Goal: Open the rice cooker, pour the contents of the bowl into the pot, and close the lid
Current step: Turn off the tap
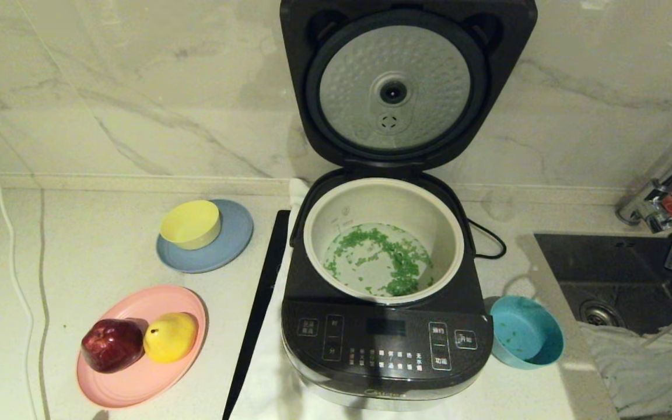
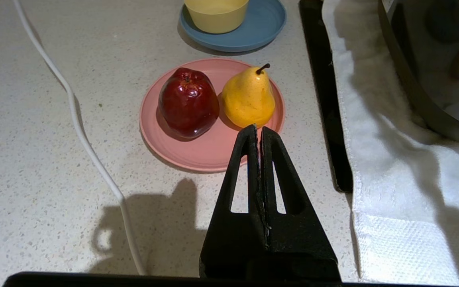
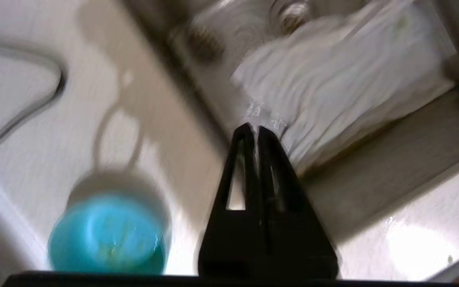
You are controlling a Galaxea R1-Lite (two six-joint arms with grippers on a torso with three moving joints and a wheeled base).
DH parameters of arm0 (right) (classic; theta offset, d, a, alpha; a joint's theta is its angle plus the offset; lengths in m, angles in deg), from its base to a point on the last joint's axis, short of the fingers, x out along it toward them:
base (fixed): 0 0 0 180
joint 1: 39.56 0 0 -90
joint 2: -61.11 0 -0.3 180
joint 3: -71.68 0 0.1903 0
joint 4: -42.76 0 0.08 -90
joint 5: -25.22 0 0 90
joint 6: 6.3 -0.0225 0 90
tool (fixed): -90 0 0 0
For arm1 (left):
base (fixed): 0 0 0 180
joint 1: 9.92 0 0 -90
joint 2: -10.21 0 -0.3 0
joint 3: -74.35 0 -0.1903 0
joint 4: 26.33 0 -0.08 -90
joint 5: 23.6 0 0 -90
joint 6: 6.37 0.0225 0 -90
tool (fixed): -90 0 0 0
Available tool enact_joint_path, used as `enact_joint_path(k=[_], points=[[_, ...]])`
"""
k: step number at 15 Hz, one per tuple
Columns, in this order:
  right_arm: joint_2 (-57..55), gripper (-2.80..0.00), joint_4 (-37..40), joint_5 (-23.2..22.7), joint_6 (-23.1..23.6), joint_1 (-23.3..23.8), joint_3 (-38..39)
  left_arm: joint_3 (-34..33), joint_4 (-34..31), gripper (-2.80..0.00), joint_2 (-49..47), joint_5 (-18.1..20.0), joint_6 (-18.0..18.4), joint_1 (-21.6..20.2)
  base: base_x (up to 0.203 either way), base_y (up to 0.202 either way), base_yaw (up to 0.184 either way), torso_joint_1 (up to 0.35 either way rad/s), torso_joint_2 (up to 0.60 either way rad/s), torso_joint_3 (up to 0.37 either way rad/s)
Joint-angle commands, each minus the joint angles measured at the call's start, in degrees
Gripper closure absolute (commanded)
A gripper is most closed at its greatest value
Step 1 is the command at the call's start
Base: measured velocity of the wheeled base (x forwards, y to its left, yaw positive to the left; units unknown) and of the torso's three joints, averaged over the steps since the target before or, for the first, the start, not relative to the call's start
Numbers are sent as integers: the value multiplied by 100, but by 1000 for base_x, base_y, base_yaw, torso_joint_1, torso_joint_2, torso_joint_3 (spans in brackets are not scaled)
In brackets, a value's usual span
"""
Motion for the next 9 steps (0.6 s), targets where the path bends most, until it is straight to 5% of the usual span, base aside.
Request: enact_joint_path(k=[1,9], points=[[-617,0,-386,457,21,224,-102,-44,5,0,-2,-4,1,0,0,0,0,0,0,0],[-2036,0,-3274,1254,1316,1315,-117,-44,5,0,-2,-4,1,0,0,0,0,0,0,0]])
